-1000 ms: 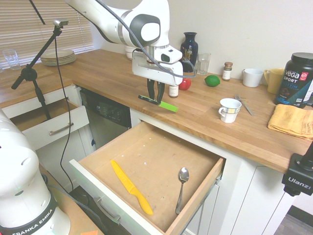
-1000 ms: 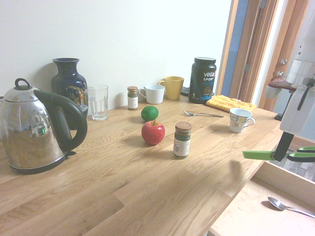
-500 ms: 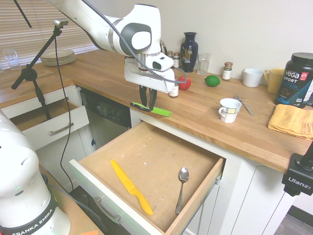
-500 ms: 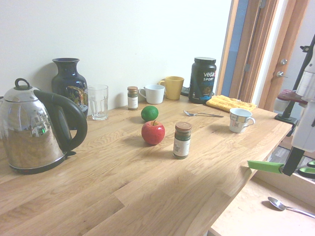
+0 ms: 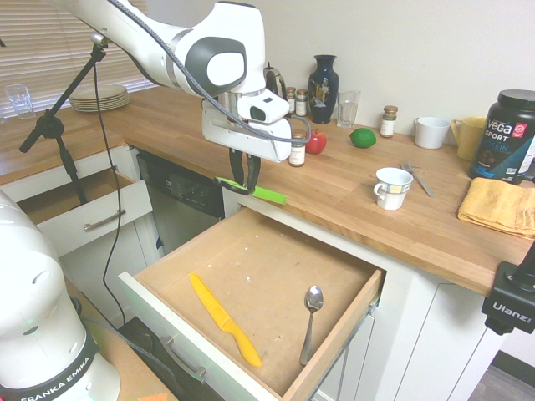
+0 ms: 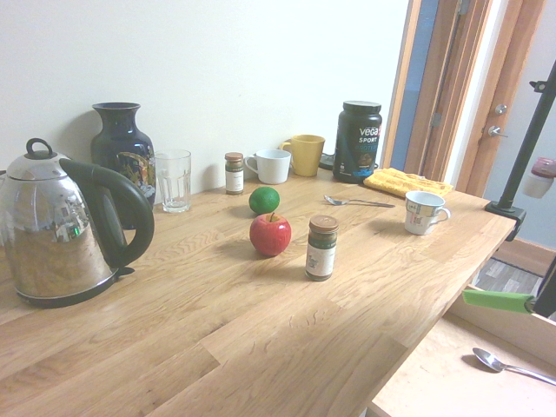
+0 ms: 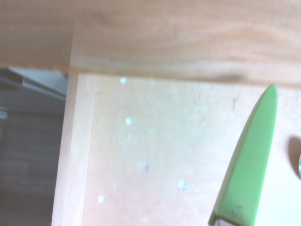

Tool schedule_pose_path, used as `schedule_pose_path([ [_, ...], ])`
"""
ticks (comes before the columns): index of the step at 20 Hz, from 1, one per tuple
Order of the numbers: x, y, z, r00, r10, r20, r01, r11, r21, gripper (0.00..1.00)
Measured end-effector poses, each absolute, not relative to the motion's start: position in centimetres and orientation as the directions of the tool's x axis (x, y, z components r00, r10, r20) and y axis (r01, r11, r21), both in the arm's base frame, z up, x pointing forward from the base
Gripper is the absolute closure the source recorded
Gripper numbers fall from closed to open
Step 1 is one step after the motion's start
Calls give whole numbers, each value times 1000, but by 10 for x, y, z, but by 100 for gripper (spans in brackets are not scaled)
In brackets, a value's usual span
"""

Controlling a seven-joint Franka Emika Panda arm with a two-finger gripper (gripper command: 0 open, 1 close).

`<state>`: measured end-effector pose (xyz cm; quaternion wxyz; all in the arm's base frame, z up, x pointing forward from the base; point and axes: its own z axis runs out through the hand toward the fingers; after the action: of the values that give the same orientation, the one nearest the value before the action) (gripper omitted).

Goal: Put scissor in the drawer

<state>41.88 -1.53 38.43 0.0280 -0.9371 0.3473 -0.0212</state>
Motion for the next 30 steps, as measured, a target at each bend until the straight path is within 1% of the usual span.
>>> schedule_pose_path([
  [4, 409, -16, 351, 759, -650, 22, -648, -759, -69, 100],
  [13, 412, -10, 232, 751, -660, 20, -659, -751, -35, 100],
  [18, 412, 4, 187, 754, -657, -2, -657, -754, -5, 100],
  [21, 415, 11, 174, 756, -654, -7, -654, -756, 3, 100],
  [22, 417, 13, 174, 754, -657, -6, -657, -754, 3, 0],
  [30, 422, 15, 175, 738, -675, 0, -675, -738, 3, 0],
])
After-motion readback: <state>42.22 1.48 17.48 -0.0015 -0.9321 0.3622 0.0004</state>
